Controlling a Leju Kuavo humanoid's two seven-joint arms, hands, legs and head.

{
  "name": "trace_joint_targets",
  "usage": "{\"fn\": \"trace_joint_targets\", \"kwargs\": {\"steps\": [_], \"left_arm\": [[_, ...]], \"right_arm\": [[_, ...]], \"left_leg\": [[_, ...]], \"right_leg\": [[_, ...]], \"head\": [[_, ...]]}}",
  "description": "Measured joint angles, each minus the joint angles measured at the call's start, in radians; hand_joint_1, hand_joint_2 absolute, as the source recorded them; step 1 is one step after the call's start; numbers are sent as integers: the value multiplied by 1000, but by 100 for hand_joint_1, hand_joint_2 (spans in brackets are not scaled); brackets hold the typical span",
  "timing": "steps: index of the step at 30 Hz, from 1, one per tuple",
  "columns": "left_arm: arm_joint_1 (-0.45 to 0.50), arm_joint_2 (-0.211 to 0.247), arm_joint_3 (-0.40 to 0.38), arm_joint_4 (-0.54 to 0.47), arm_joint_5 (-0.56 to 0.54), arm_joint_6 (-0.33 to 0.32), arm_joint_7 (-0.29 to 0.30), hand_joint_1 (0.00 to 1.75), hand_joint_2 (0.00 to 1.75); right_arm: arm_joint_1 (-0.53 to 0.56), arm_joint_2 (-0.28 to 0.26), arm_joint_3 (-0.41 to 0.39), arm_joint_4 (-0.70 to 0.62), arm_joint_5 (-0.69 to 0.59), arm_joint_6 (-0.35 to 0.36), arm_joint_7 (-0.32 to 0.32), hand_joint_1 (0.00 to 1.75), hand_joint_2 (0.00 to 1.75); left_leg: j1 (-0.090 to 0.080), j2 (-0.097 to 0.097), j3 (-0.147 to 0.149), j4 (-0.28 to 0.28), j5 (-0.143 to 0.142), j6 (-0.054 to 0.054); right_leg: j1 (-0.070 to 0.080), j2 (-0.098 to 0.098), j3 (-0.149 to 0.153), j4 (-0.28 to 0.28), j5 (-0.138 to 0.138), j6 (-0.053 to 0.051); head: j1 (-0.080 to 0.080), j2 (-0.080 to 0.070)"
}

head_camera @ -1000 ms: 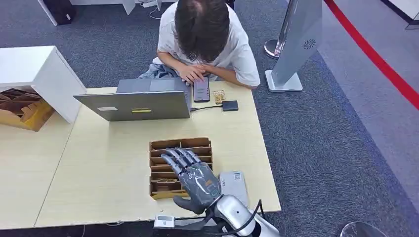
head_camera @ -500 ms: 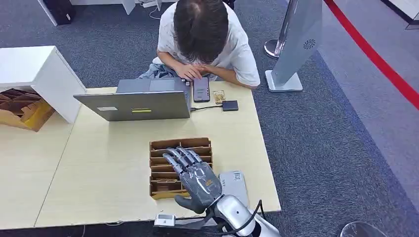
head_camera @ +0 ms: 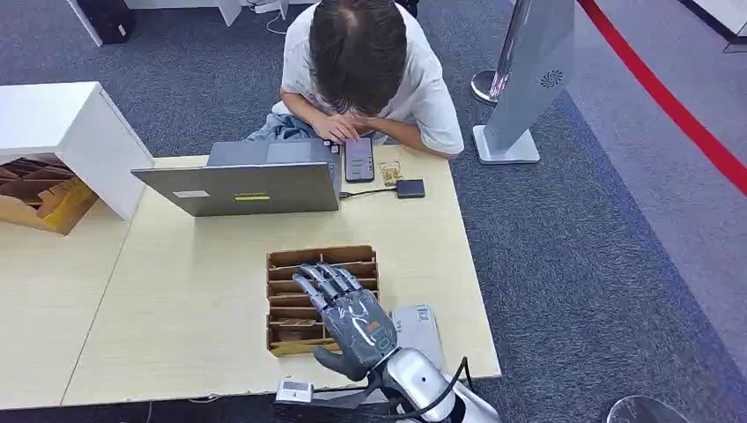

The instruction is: Pass the card to the sensor for recognition and then transmit it.

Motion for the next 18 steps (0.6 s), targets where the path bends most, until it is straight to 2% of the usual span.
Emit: {"fn": "trace_joint_targets", "kwargs": {"steps": [9, 18], "left_arm": [[-1, 5, 55, 0, -70, -2, 1, 0, 0], [-2, 5, 78, 0, -76, -2, 1, 0, 0]], "right_arm": [[-2, 0, 0, 21, 32, 0, 16, 7, 175], [-7, 0, 0, 35, 38, 0, 24, 7, 175]], "left_leg": [[0, 0, 0, 0, 0, 0], [0, 0, 0, 0, 0, 0]], "right_leg": [[0, 0, 0, 0, 0, 0], [0, 0, 0, 0, 0, 0]], "head": [[0, 0], [0, 0]]}}
